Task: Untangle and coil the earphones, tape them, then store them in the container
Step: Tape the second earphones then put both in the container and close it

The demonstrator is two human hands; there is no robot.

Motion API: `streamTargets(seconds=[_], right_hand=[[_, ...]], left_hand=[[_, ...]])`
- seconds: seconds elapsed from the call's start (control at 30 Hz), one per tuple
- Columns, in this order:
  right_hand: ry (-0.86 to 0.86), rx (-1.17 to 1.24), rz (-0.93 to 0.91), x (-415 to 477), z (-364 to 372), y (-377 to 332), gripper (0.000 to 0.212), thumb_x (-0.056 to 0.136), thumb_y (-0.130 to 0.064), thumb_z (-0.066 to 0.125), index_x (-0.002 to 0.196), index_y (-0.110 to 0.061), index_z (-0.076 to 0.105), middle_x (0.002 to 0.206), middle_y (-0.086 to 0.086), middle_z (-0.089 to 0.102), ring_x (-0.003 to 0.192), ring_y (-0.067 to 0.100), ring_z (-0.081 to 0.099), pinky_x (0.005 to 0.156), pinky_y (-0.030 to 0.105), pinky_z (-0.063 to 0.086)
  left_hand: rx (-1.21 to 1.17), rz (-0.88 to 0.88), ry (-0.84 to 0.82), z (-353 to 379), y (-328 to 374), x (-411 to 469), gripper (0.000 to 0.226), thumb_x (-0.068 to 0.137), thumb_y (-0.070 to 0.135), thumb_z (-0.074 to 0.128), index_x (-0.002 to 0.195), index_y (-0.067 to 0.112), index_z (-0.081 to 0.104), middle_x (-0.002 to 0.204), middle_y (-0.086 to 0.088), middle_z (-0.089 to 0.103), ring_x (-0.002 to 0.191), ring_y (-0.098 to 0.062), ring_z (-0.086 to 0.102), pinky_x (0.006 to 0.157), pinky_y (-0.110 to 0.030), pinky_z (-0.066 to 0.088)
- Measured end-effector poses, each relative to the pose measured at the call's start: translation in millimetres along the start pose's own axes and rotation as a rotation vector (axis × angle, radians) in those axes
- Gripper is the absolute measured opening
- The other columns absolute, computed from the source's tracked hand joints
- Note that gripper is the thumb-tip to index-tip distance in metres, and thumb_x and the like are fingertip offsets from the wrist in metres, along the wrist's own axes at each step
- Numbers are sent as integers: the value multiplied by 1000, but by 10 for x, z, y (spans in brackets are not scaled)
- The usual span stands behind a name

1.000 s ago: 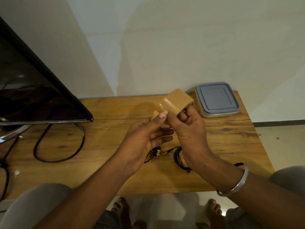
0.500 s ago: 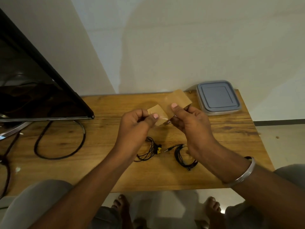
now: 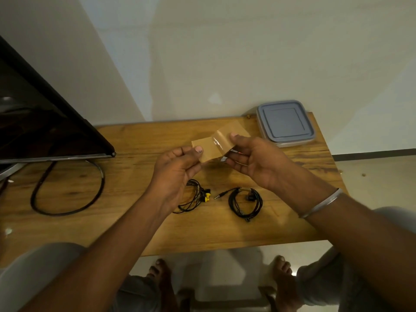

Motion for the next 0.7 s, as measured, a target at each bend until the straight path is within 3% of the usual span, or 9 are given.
streamTargets(seconds=[0.23, 0.37, 0.43, 0.53, 0.6, 0.7], right_hand=[[-34, 59, 46, 35, -31, -117, 10, 94, -18, 67, 99, -10, 65, 104, 14, 75, 95, 25, 71, 61, 23, 60], [-40, 97, 64, 96, -52, -103, 10, 94, -17, 68, 97, -8, 65, 106, 16, 74, 92, 26, 71, 53, 21, 58], [-51, 132, 72, 127, -61, -118, 12, 94, -18, 68, 99, -7, 65, 104, 18, 73, 86, 24, 71, 49, 20, 57], [-108, 125, 100, 167, -96, -145, 28, 99, -25, 61, 114, 0, 60, 101, 19, 74, 82, 26, 73, 52, 23, 60], [-87, -70, 59, 195, -160, -184, 42, 105, -34, 50, 116, 5, 59, 92, 20, 76, 75, 27, 76, 56, 28, 62], [148, -588, -322, 266, -335, -290, 36, 107, -29, 46, 110, 3, 64, 85, 19, 76, 64, 27, 74, 56, 34, 63]], left_hand=[[-22, 34, -26, -19, 78, 17, 22, 79, 14, 70, 96, 1, 65, 113, -20, 71, 104, -28, 72, 91, -36, 59], [-80, 2, -40, -42, 124, 26, 21, 91, 9, 62, 110, -1, 60, 120, -23, 68, 113, -34, 67, 92, -39, 59], [-122, -13, -81, -49, 157, 29, 8, 96, 8, 57, 102, 4, 60, 111, -18, 72, 113, -34, 68, 97, -44, 56], [-85, -13, -94, -77, 173, 54, 5, 98, 9, 55, 95, 10, 59, 102, -13, 73, 114, -36, 67, 100, -46, 54], [-53, -7, -60, -120, 174, 88, 2, 98, 10, 56, 96, 10, 57, 98, -11, 69, 116, -38, 65, 101, -47, 53], [-46, 26, -21, -162, 216, 115, 6, 98, 10, 56, 93, 12, 55, 88, -4, 71, 110, -34, 69, 101, -45, 53]])
Point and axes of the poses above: each hand's wrist, its own x-axis towards the middle knuckle, its own z-axis out of the palm, y = z × x, the point moved 1 cm from there along x, towards the middle knuckle
